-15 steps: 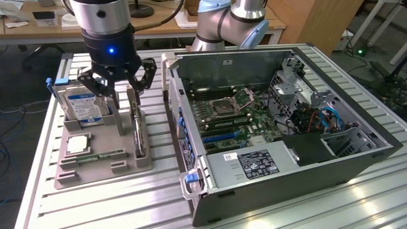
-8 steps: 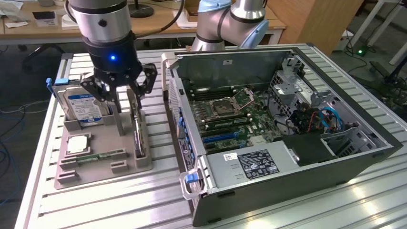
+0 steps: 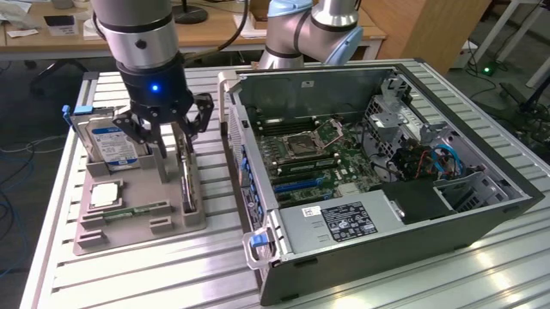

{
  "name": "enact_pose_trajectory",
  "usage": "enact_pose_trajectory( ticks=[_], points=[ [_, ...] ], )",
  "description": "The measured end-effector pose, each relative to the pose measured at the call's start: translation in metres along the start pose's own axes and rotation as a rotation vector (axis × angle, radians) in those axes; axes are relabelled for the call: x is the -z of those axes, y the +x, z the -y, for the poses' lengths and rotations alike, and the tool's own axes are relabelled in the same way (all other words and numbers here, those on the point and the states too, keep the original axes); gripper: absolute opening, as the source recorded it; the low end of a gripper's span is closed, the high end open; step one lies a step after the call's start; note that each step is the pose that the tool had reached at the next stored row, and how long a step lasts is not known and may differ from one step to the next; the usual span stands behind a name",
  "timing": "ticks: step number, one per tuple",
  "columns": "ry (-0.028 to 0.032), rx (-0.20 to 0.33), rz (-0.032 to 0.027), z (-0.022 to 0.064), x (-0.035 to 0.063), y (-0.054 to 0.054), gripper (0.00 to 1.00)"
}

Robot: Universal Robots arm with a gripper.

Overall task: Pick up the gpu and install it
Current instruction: 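Pick up the gpu and move the gpu toward the slot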

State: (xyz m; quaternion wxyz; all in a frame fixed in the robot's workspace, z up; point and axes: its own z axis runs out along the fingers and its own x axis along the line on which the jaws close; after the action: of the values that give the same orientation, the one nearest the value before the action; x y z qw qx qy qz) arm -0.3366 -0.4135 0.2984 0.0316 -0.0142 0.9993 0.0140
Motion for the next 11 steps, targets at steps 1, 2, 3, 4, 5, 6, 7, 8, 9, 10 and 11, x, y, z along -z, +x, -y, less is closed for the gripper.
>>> enact_pose_trajectory(
  ticks=[1, 2, 3, 4, 5, 6, 7, 8, 9, 10, 11],
  points=[
    [0.0003, 0.000, 0.0001, 0.0000, -0.0018, 0.000, 0.49],
    [0.0004, 0.000, 0.0000, 0.0001, -0.0038, 0.000, 0.49],
    [0.0005, 0.000, 0.0001, 0.0001, -0.0056, 0.000, 0.49],
    [0.0004, 0.000, 0.0001, 0.0002, -0.0073, 0.000, 0.49],
    [0.0004, 0.001, 0.0001, 0.0002, -0.0092, 0.001, 0.49],
    [0.0005, 0.001, 0.0000, 0.0003, -0.0109, 0.001, 0.49],
    [0.0005, 0.001, 0.0000, 0.0003, -0.0124, 0.001, 0.49],
    [0.0006, 0.001, -0.0001, 0.0003, -0.0134, 0.001, 0.49],
    [0.0007, 0.001, -0.0001, 0.0004, -0.0138, 0.001, 0.49],
    [0.0009, 0.001, -0.0003, 0.0004, -0.0139, 0.001, 0.49],
    [0.0009, 0.001, -0.0003, 0.0004, -0.0139, 0.001, 0.49]
  ],
)
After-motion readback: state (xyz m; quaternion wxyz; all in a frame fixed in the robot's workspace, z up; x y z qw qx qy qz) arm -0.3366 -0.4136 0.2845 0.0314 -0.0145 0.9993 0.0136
